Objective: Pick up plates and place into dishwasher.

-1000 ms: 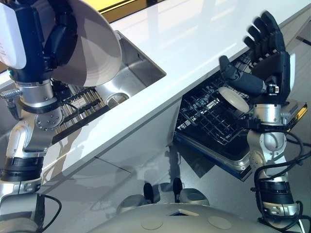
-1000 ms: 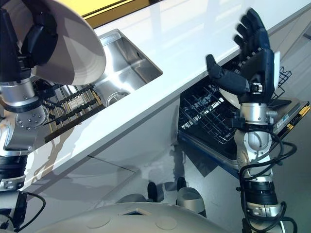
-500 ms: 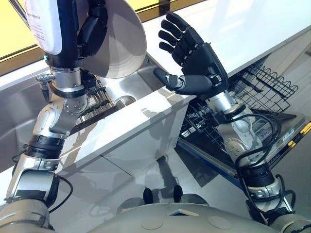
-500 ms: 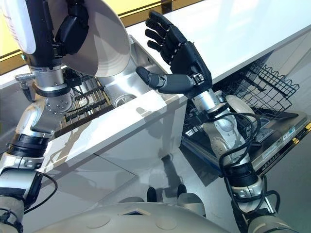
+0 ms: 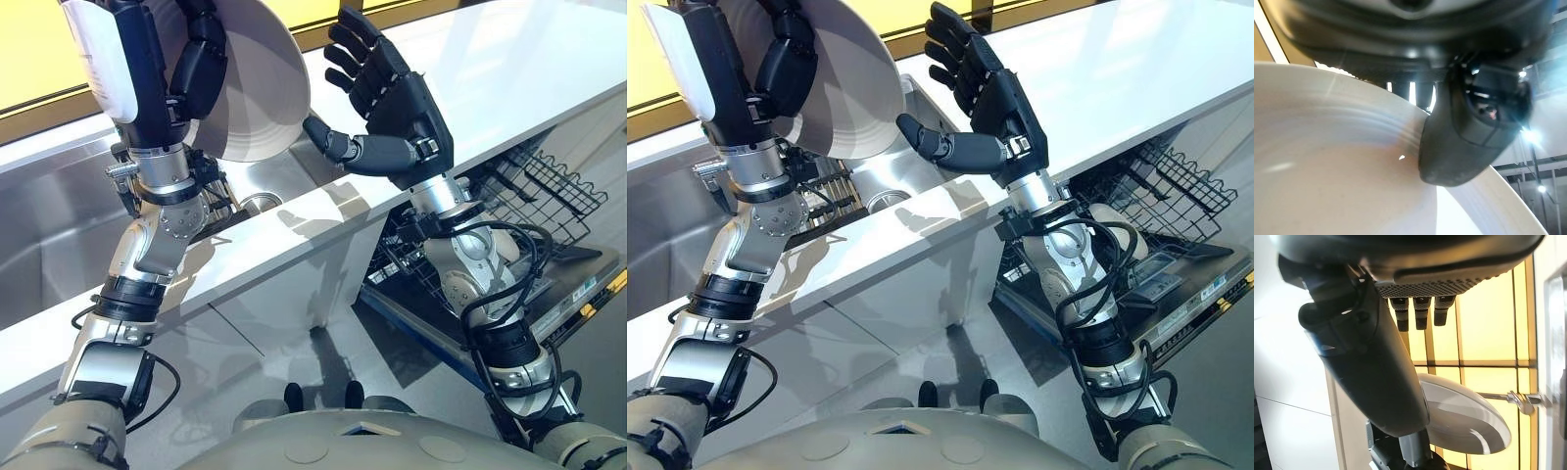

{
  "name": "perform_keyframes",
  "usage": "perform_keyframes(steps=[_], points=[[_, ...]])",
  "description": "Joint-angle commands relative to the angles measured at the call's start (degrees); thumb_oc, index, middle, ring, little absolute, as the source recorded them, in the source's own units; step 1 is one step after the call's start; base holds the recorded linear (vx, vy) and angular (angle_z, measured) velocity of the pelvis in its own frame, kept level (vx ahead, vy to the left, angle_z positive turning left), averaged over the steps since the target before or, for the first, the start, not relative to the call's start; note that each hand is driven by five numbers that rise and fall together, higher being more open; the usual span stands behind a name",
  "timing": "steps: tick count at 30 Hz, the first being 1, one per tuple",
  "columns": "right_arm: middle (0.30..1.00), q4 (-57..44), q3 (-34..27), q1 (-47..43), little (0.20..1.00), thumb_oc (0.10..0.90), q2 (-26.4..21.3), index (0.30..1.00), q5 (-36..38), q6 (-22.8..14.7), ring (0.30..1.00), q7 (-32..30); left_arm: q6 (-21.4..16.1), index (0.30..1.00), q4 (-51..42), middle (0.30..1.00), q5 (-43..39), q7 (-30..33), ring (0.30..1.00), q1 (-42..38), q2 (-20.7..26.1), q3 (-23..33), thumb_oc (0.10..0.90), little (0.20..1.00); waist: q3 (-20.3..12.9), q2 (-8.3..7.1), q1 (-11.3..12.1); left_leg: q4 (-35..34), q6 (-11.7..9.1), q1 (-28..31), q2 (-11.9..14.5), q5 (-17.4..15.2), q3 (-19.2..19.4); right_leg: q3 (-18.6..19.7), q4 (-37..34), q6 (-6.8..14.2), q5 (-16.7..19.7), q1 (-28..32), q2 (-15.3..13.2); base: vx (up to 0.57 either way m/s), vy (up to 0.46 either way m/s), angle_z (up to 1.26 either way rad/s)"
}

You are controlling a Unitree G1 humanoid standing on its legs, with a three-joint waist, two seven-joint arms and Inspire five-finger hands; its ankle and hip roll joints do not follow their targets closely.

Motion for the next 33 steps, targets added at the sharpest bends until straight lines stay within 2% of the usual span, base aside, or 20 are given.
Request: perform_keyframes(steps=[1, 3, 6, 13, 21, 31, 32, 33], points=[[0.9, -0.7, -0.4, -7.6, 0.9, 0.8, 4.4, 0.9, 2.6, -3.2, 0.9, -0.3, -2.2, 0.3, 2.1, 0.3, 0.2, 3.2, 0.3, -4.0, 1.6, -0.2, 0.1, 0.2, -6.8, -1.37, 0.6, 0.2, 1.0, 0.9, -1.6, -6.6, 0.1, -2.1, 3.1, 1.7, -8.1, 0.8, 1.4, 0.01, -0.04, 0.14], [0.9, -0.2, 0.3, -7.7, 0.9, 0.8, 5.0, 0.9, 4.7, -1.0, 0.9, -0.5, -2.0, 0.3, 2.1, 0.3, 0.7, 3.0, 0.3, -4.0, 1.6, -0.6, 0.1, 0.2, -6.7, -1.3, 0.7, 0.2, 0.9, 0.8, -1.5, -6.5, -0.1, -2.3, 3.2, 1.7, -8.1, 0.8, 1.4, 0.01, -0.042, 0.19], [0.9, 1.5, 1.8, -7.5, 0.9, 0.8, 5.9, 0.9, 5.9, 0.5, 0.9, -0.5, -2.2, 0.3, 2.6, 0.3, 1.0, 2.8, 0.3, -4.2, 1.7, -1.5, 0.1, 0.2, -6.7, -1.18, 0.9, 0.2, 0.7, 0.7, -1.4, -6.4, -0.3, -2.8, 3.2, 1.6, -8.1, 0.9, 1.4, 0.0, -0.04, 0.17], [0.9, 4.7, 4.3, -7.2, 0.9, 0.8, 7.8, 0.9, 5.8, 1.4, 0.9, -2.4, -3.2, 0.3, 3.3, 0.3, 0.4, 1.6, 0.3, -4.9, 1.4, -5.0, 0.1, 0.2, -6.5, -0.71, 1.2, 0.2, 0.4, 0.7, -1.1, -6.2, -0.4, -3.8, 3.1, 1.6, -8.1, 1.2, 1.4, 0.01, -0.046, 0.08], [0.9, 7.4, 5.1, -6.2, 0.9, 0.8, 8.9, 0.9, 5.2, -1.5, 0.9, -6.5, -5.4, 0.3, 2.7, 0.3, 1.3, -0.5, 0.3, -3.2, -1.3, -9.2, 0.1, 0.2, -5.9, -0.27, 1.1, 0.2, 0.3, 1.0, -0.9, -6.2, -0.7, -3.9, 3.0, 1.5, -8.3, 1.6, 1.6, 0.01, -0.054, 0.01], [0.9, 7.4, 2.7, -3.5, 0.9, 0.8, 9.5, 0.9, 3.9, -4.8, 0.9, -9.2, -7.0, 0.3, 2.4, 0.3, 1.0, -2.1, 0.3, 1.5, -3.9, -8.9, 0.1, 0.2, -5.4, -0.02, 1.0, 0.2, 0.2, 1.7, -0.4, -6.4, -0.7, -4.1, 3.0, 1.5, -8.2, 1.8, 1.7, 0.02, -0.04, 0.02], [0.695, 7.4, 2.4, -3.1, 0.661, 0.561, 9.3, 0.695, 2.8, -5.3, 0.695, -9.6, -7.3, 0.3, 2.5, 0.3, 0.7, -2.3, 0.3, 2.2, -4.0, -8.6, 0.1, 0.2, -5.4, -0.02, 1.0, 0.2, 0.1, 1.8, -0.4, -6.4, -0.7, -4.1, 3.0, 1.6, -8.2, 1.8, 1.6, 0.0, 0.0, 0.0], [0.552, 7.4, 2.2, -3.0, 0.494, 0.394, 9.2, 0.552, 2.3, -5.5, 0.552, -9.8, -7.4, 0.3, 2.6, 0.3, 0.5, -2.4, 0.3, 2.5, -4.1, -8.4, 0.1, 0.2, -5.4, -0.02, 1.0, 0.2, 0.1, 1.8, -0.4, -6.4, -0.7, -4.1, 2.9, 1.6, -8.2, 1.9, 1.6, 0.0, 0.0, 0.0]])
